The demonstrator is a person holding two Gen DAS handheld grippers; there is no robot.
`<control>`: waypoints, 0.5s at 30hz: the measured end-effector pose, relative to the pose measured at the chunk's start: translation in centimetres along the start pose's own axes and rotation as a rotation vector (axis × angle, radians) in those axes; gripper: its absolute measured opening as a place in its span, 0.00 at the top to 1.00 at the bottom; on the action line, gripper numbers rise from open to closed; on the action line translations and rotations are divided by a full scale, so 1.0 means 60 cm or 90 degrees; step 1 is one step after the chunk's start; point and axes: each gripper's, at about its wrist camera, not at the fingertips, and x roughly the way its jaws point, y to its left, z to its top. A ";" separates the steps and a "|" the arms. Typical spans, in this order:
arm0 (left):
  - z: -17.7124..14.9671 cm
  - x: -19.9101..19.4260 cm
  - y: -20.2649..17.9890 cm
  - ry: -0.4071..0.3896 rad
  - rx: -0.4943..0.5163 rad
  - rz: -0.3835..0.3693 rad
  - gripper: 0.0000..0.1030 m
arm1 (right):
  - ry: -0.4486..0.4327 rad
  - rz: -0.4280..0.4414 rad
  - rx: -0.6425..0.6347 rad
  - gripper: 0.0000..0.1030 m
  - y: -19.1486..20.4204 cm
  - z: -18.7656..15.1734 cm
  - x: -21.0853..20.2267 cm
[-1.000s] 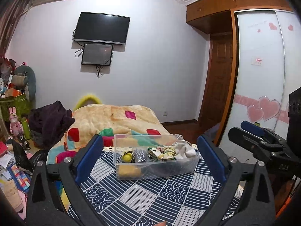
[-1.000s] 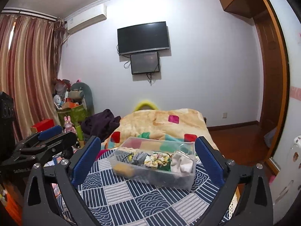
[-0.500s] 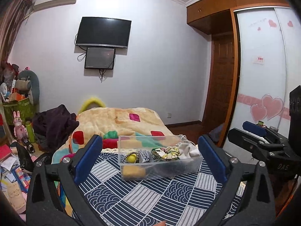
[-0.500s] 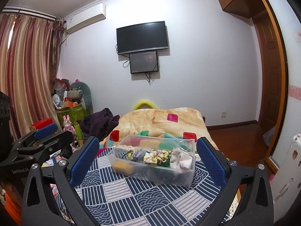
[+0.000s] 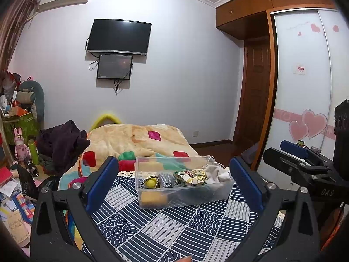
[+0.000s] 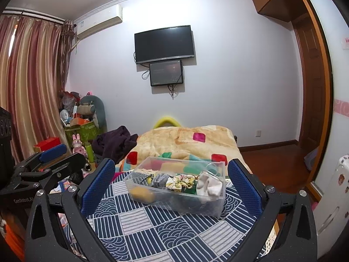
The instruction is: Organize soft objects
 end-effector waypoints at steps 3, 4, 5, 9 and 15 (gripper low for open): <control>0.000 0.000 -0.002 0.001 0.002 -0.001 0.00 | 0.000 -0.002 0.000 0.00 -0.002 -0.001 -0.001; 0.000 0.000 -0.002 0.001 0.003 -0.001 0.00 | 0.000 -0.001 0.000 0.00 -0.002 -0.001 -0.001; 0.000 0.001 -0.003 0.001 0.004 -0.002 0.00 | 0.000 0.000 0.000 0.00 -0.003 0.000 -0.002; 0.001 0.000 -0.004 -0.001 0.006 -0.003 0.00 | 0.000 0.000 -0.001 0.00 -0.002 0.001 -0.002; 0.000 0.000 -0.004 -0.002 0.005 -0.003 0.00 | -0.001 0.000 -0.001 0.00 -0.001 0.002 -0.003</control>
